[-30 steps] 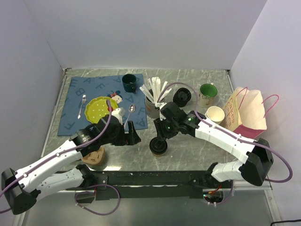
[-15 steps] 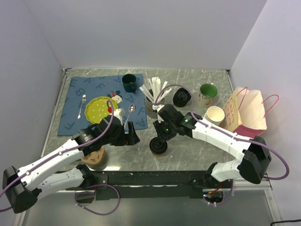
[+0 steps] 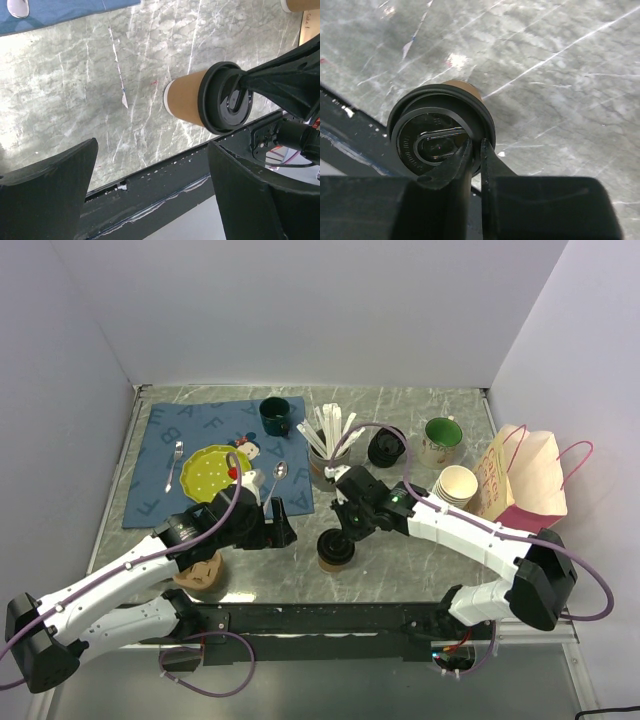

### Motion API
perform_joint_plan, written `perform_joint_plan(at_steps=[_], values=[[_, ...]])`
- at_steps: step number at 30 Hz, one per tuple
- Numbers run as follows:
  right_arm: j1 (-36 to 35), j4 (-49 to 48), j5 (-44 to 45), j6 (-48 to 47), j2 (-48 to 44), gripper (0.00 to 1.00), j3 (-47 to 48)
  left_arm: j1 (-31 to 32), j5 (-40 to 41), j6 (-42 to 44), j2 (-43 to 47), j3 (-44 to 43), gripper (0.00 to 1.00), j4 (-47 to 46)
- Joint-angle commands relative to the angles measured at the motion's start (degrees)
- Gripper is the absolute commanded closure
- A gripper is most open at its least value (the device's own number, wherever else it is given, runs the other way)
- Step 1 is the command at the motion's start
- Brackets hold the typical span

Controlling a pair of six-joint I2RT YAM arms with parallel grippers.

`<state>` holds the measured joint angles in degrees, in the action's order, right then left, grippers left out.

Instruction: Pack the takeout coffee

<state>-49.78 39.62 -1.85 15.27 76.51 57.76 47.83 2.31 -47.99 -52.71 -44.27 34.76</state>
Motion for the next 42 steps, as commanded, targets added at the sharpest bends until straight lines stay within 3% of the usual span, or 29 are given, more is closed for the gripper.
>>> perform_joint_plan(at_steps=[1,7,12,20,23,33,39,42], values=[[-0.5,0.5,8.1,2.5,-3.1,0.93,1.0,0.0,1.6,-1.1,0.9,-0.6,0.03,-1.0],[0.6,7.7,17.8,7.4,-2.9,0.96,3.0,0.0,1.6,-0.6,0.4,-1.4,0.03,-1.0],[5.7,15.4,24.9,13.6,-2.1,0.96,4.2,0.0,1.3,-0.4,-0.3,-1.8,0.03,-1.3],[17.0,10.1,20.9,14.4,-4.5,0.91,2.9,0.0,1.2,0.2,-0.5,-1.8,0.03,-1.1],[19.6,9.0,20.7,13.6,-1.4,0.95,4.9,0.0,1.2,0.4,-0.9,-1.7,0.03,-1.1],[23.8,8.0,20.8,14.7,9.7,0.94,13.0,0.0,2.3,-0.4,-0.2,-1.5,0.03,0.1],[24.8,8.7,21.4,16.1,12.3,0.87,15.5,0.0,2.9,-1.0,0.7,-1.7,0.03,0.9],[24.8,10.6,20.9,16.6,12.2,0.75,17.2,0.0,3.6,-0.6,0.6,-2.7,0.03,1.8]])
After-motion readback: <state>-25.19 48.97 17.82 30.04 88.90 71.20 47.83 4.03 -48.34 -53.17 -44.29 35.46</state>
